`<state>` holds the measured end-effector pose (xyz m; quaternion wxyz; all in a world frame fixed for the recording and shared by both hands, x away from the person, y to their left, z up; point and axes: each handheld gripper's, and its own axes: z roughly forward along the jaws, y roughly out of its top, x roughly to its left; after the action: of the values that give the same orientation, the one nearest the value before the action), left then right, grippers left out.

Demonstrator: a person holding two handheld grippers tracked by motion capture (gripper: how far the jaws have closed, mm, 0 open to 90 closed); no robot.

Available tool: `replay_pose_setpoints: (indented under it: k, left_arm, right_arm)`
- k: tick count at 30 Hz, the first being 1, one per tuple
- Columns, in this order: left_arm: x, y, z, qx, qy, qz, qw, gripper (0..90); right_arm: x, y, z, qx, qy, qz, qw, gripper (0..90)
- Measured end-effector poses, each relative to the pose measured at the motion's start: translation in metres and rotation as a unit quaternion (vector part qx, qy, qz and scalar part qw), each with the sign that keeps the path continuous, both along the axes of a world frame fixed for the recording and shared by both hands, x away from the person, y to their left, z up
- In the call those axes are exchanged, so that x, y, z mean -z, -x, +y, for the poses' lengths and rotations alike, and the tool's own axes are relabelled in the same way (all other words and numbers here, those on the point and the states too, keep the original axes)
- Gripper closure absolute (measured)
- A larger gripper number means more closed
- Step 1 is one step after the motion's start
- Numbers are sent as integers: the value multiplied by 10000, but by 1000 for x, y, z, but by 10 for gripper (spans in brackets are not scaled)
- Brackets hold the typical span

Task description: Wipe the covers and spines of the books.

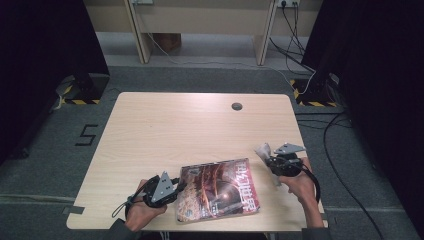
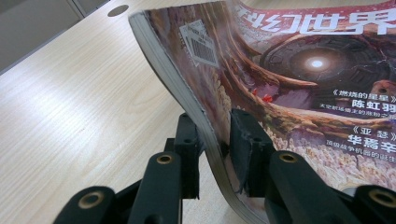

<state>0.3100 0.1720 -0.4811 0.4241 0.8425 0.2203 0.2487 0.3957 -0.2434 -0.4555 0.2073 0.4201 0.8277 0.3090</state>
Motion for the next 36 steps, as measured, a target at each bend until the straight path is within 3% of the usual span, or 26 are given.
replay_pose_setpoints:
  k: [6, 14, 16, 19, 23, 29, 33, 36]
  left_arm:
    - [0, 0, 0, -6, 3, 6, 10000, 728]
    - [0, 0, 0, -4, 7, 9, 10000, 728]
    - [0, 0, 0, -1, 5, 7, 10000, 727]
    - [0, 0, 0, -2, 7, 10, 10000, 728]
    - [0, -1, 0, -1, 2, 25, 10000, 727]
    - [0, 0, 0, -1, 5, 11, 10000, 727]
    - [0, -1, 0, -4, 2, 8, 10000, 726]
    - [0, -1, 0, 7, -2, 14, 10000, 726]
  right_arm:
    - [12, 1, -20, 282, 203, 168, 9993, 768]
    - [27, 0, -19, 191, 505, 515, 9972, 740]
    - [29, 0, -20, 174, 437, 600, 9971, 711]
    - [27, -1, -22, 330, 288, 643, 9970, 598]
    - [17, 0, -18, 241, 74, 489, 9985, 463]
    - [8, 2, 3, -105, -29, 212, 9997, 369]
    - [3, 4, 20, -261, -80, 174, 9995, 313]
    - [-1, 5, 33, -449, -307, 61, 9985, 306]
